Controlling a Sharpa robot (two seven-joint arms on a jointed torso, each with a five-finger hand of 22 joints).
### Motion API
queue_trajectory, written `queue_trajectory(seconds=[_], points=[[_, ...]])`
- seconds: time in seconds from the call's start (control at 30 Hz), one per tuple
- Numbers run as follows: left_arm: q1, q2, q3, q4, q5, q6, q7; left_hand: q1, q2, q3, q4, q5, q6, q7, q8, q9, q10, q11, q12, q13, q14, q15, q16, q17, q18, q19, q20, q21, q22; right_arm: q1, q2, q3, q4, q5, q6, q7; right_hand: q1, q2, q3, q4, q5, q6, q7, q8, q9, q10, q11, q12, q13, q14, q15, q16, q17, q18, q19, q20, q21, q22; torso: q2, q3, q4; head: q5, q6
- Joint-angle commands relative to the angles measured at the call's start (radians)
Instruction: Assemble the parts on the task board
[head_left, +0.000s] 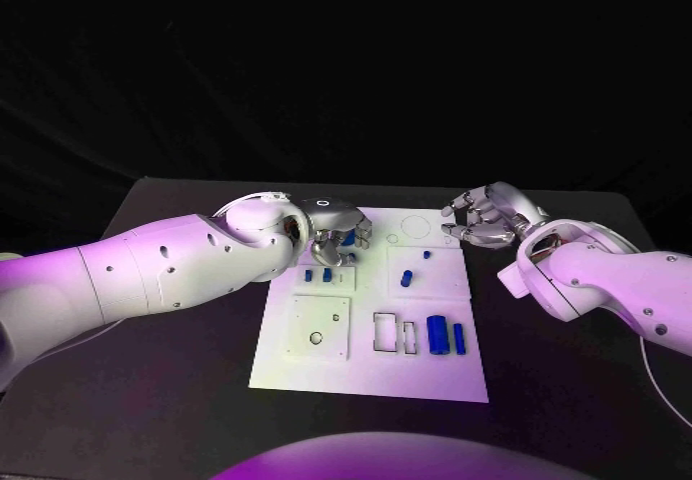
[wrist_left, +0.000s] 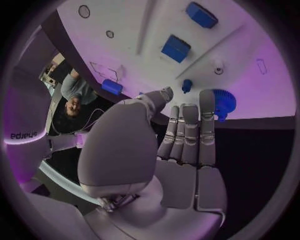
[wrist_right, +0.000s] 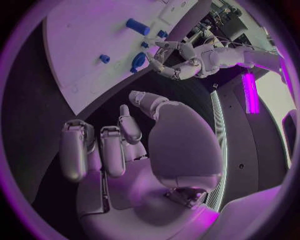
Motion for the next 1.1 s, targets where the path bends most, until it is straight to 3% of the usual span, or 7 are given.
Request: queue_trajectory(seconds=[0.03,0.5,0.83,1.1], points=[[0.0,0.009,0.0,-0.009,-0.061,0.061,-0.009,-0.009,0.0,0.002,-0.004,-0.005,0.009,0.0,-0.008,-0.002,0.01,-0.001,-0.006,-0.003,0.002,0.001,0.009,0.004,0.014,-0.007,0.003,0.008,0.002,-0.001,0.001,0.0,0.002,-0.007,0.003,0.006,-0.013,0.0,0.004,-0.001,0.003,-0.01,0.0,0.006,0.001,-0.005,-0.003,-0.005,-0.001,0.06,-0.001,-0.005,0.076,0.017,0.004,0.0,-0.005,0.168,0.0,0.0003,0.0,-0.002,-0.001],[0.0,0.031,0.0,-0.033,-0.07,0.081,-0.022,-0.007,0.015,0.06,-0.021,-0.005,0.064,0.009,-0.051,-0.022,0.082,-0.002,-0.042,-0.037,0.052,-0.001,0.078,0.061,0.013,-0.006,0.002,0.065,0.051,-0.001,0.004,0.0,0.002,-0.007,0.004,0.006,-0.013,0.0,0.004,-0.001,0.003,-0.01,0.0,0.006,0.001,-0.005,-0.003,-0.005,-0.001,0.06,-0.001,-0.005,0.076,0.017,0.004,0.0,-0.005,0.168,-0.002,0.0005,0.0009,-0.003,-0.003],[0.0,0.046,0.0,-0.051,-0.071,0.084,-0.029,-0.01,0.021,0.082,-0.029,-0.005,0.085,0.01,-0.065,-0.027,0.114,-0.007,-0.052,-0.045,0.086,-0.005,0.107,0.102,0.003,0.023,-0.001,0.114,0.112,-0.001,0.005,0.0,0.002,-0.007,0.004,0.006,-0.013,0.0,0.004,-0.001,0.003,-0.01,0.0,0.006,0.001,-0.005,-0.003,-0.005,-0.001,0.06,-0.001,-0.005,0.076,0.017,0.004,0.0,-0.005,0.168,-0.001,0.0,0.002,-0.002,0.0],[0.0,0.06,0.0,-0.072,-0.073,0.092,-0.032,-0.012,0.02,0.082,-0.03,-0.005,0.087,0.011,-0.067,-0.027,0.114,-0.007,-0.055,-0.046,0.087,-0.005,0.109,0.102,0.003,0.023,-0.001,0.117,0.115,-0.001,0.007,0.0,0.002,-0.007,0.005,0.006,-0.013,0.0,0.004,-0.001,0.003,-0.01,0.0,0.006,0.001,-0.005,-0.003,-0.005,-0.001,0.06,-0.001,-0.005,0.076,0.017,0.004,0.0,-0.005,0.168,0.0,0.0,0.001,-0.001,-0.001]])
